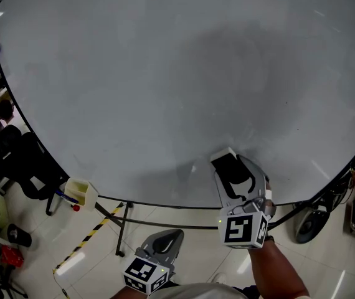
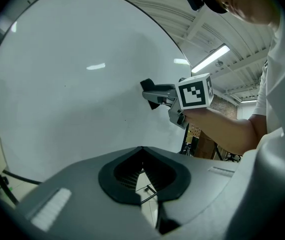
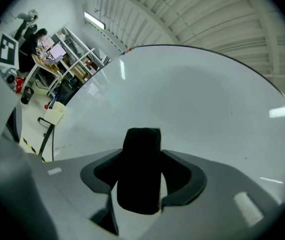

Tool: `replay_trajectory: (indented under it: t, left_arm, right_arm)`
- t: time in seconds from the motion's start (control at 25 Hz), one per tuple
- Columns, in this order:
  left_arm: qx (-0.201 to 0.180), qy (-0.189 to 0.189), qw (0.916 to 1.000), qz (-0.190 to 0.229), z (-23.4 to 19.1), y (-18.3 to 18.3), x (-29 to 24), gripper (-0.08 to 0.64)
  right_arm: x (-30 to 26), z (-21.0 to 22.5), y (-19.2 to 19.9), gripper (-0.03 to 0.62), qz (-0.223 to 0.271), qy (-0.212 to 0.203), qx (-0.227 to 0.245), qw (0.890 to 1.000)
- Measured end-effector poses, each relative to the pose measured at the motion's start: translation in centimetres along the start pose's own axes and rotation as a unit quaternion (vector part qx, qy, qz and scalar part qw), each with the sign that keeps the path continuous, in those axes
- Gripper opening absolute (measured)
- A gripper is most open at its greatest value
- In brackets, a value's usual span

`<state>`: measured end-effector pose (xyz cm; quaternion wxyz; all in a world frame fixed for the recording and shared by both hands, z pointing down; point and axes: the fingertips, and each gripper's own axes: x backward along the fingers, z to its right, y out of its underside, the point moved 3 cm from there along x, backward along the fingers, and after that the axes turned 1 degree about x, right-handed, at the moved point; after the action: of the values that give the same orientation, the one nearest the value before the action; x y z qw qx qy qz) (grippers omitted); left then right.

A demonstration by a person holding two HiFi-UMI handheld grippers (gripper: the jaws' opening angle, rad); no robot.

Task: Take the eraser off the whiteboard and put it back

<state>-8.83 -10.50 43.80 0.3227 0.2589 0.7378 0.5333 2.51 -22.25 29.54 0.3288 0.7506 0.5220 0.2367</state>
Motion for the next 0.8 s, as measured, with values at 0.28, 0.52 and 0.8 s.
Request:
replay_trajectory:
  t: [0.28, 0.52, 0.8]
  left_arm:
    - [0.0, 0.003, 1.0, -0.001, 0.0, 0.2, 0.0, 0.017]
    - [0.001, 0.008, 1.0, -0.004, 0.2, 0.3, -0.1, 0.017]
    - [0.0, 0.013, 0.9999, -0.004, 0.4, 0.2, -0.1, 0.017]
  right_arm:
    - [-0.7, 0.2, -0.8, 0.236, 0.007, 0.006, -0.005, 1.0]
    - [-1.2, 0.4, -0.5, 0.237, 0.002, 0.014, 0.007, 1.0]
    - [-1.2, 0.2, -0.7, 0.241, -0.002, 0.007, 0.017, 1.0]
